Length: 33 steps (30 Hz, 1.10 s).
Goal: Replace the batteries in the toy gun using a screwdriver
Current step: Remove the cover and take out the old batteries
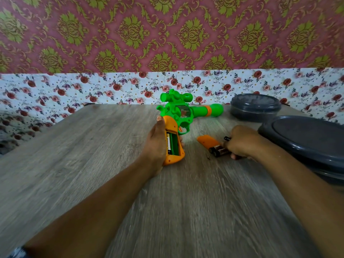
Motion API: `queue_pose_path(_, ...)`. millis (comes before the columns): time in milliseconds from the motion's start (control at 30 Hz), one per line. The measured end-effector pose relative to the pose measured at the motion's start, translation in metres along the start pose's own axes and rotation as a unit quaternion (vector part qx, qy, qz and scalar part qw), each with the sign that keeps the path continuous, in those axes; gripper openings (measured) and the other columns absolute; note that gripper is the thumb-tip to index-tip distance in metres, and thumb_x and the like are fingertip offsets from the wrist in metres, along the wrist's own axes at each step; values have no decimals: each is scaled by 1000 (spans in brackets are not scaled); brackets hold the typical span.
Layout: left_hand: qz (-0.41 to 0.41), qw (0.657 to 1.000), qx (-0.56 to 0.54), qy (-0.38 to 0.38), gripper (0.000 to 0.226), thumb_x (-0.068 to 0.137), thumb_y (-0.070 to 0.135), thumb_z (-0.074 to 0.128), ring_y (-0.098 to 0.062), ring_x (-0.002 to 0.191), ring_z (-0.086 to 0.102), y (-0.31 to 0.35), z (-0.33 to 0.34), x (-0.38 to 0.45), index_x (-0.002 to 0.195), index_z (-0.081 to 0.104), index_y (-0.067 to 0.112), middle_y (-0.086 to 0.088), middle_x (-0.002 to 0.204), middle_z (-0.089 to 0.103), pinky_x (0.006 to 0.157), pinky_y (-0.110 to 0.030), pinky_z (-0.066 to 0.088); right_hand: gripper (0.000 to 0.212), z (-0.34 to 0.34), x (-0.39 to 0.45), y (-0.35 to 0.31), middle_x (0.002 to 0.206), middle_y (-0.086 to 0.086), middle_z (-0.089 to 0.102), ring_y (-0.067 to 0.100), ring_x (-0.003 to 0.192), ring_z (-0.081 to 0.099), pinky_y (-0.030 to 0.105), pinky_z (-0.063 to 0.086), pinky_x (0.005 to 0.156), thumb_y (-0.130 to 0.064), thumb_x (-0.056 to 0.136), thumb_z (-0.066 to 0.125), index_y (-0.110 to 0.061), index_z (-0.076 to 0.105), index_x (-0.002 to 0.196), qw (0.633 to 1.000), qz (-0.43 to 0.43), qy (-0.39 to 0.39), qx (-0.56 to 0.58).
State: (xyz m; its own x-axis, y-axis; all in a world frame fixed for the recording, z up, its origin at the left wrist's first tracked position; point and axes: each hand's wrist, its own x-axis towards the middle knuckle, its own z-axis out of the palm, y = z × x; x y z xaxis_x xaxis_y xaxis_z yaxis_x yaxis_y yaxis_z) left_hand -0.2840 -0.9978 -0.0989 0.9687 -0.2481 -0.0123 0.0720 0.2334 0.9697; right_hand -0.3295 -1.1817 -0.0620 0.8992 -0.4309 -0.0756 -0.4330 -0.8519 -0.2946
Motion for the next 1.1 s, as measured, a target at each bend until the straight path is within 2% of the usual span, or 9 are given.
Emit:
queue_pose_path(100,2,1000,4,1,61,96,55,23,-21,67,62,-1,0,0,131,46,10,-13,83,63,62,-30,54,13,0,1,2,74,10,65,25,77,62,32,49,68,-17,83,60,-5,55,80,999,-27,19,-14)
queue_pose_path(200,7,1000,9,4,62,96,54,23,-21,69,62,0,0,0,133,45,10,-13,83,62,64,-31,53,22,-4,-1,0,65,5,49,27,71,54,28,36,57,-22,87,54,-8,51,70,983,-115,144,24)
queue_pose_path(267,5,1000,9,5,62,96,55,24,-22,69,61,0,-1,0,134,45,11,-13,84,62,65,-32,52,24,-5,-5,-7,64,10,55,27,66,55,29,37,54,-19,87,50,-5,55,68,959,-167,199,114)
queue_pose_path(367,1,1000,13,5,62,95,55,24,-20,67,62,0,0,0,133,46,11,-13,86,63,60,-28,54,23,-1,-16,-24,75,17,67,14,50,48,28,36,53,-18,89,48,-13,66,75,911,-212,182,302)
queue_pose_path(467,12,1000,27,4,59,96,54,22,-18,63,63,-1,0,0,126,49,11,-12,84,63,56,-25,54,27,8,-25,-36,44,-11,56,3,37,40,17,25,44,-23,94,46,-13,69,84,882,-248,165,365)
queue_pose_path(533,21,999,31,2,60,96,55,22,-17,62,64,-1,0,0,123,51,10,-12,83,63,58,-26,55,30,11,-28,-41,33,-14,43,2,34,39,13,22,40,-26,95,45,-10,68,84,869,-276,159,379)
queue_pose_path(700,31,999,30,1,67,95,57,21,-15,60,64,-5,1,4,122,54,6,-12,84,63,63,-30,55,19,20,-34,-49,66,-2,63,6,62,59,20,50,61,-12,93,50,-18,65,84,815,-327,94,468)
queue_pose_path(833,52,997,51,7,69,96,57,20,-18,68,64,-6,0,6,124,55,4,-18,98,66,60,-25,51,19,31,-33,-53,83,0,69,17,84,67,41,55,83,-7,90,53,-20,66,86,813,-340,70,468)
queue_pose_path(1100,57,997,49,-4,61,97,54,21,-23,72,66,-4,1,2,118,57,11,-13,88,70,69,-33,54,17,34,-33,-51,89,-2,69,9,82,67,35,55,83,-11,89,54,-10,69,98,826,-380,121,398)
